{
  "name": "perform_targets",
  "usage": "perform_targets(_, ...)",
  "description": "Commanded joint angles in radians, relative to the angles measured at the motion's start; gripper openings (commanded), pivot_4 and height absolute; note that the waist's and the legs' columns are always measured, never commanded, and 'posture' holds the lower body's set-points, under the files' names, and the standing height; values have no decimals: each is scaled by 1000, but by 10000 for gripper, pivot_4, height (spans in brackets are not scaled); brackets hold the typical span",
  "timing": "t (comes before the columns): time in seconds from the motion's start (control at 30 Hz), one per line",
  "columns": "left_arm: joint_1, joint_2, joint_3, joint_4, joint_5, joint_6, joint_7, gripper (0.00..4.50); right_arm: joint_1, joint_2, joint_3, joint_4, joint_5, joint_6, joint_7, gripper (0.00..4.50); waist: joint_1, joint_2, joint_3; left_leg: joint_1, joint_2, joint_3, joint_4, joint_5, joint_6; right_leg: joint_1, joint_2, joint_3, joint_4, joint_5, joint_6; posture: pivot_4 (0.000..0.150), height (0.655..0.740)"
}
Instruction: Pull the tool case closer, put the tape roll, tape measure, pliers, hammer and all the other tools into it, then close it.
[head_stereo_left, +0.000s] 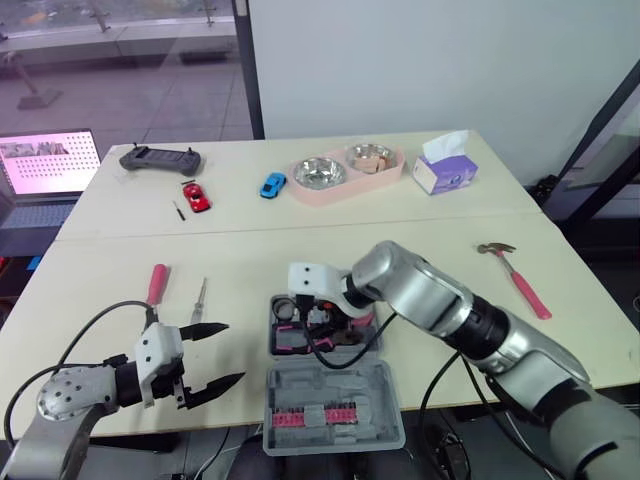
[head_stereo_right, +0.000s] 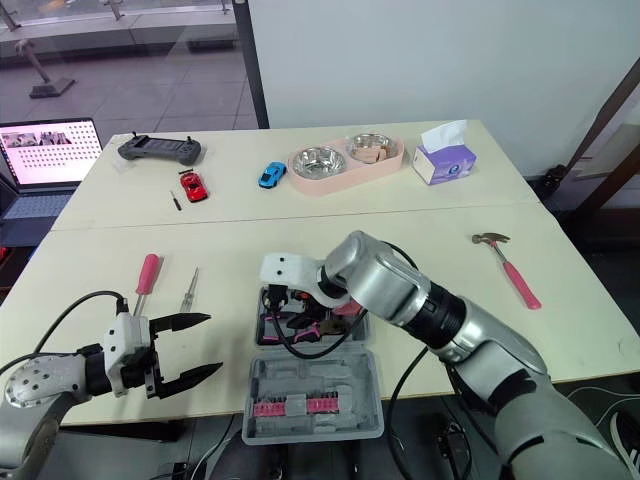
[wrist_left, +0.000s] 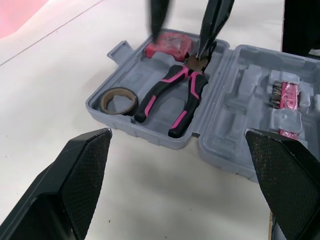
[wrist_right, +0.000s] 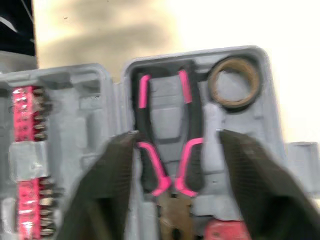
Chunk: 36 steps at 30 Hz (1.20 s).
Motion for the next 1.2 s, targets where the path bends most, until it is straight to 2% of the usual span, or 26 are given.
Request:
perform_targets(0.03,-5,6,14,-28,-17,3,8,45000,149,8,-116,-85,-38,-115,-161,5455,2,0,0,0,0,0,0,0,0,0,0,0,0,0,0,1500,7400)
perform_targets(0.07,-2,6,18,-33,-20,7,10,45000,209,17,-146,-109,-38,-145,-200,459,3,-1,0,0,0,-1,0,0,0,1,0,0,0,0,0,1500,7400)
perform_targets(0.2,5,12,24,-36,-25,9,6,45000,358,85,-211,-154,-23,-289,-295,459,-3,-1,0,0,0,0,0,0,0,1,0,0,-1,0,0,1500,7400)
perform_targets(0.4,-3,17,33,-40,-34,21,5,45000,535,138,-264,-61,-59,-525,-431,459,3,-2,-1,1,1,-2,-1,0,0,2,2,0,-1,0,0,1500,7400)
perform_targets(0.57,-3,20,34,-39,-35,21,-1,45000,599,134,-253,17,-83,-650,-430,459,0,-2,-1,1,0,-1,0,0,0,3,1,0,-2,-1,-1,1500,7400)
perform_targets(0.97,0,20,31,-43,-32,19,-2,45000,604,142,-236,110,-125,-703,-422,459,0,-2,-1,2,0,-2,0,0,0,3,2,0,-1,-1,-1,1500,7400)
perform_targets(1.2,2,18,32,-48,-32,20,4,45000,587,115,-159,221,-208,-550,-388,459,-1,-5,-5,5,1,-2,-1,0,0,6,2,0,-1,-2,-3,1500,7400)
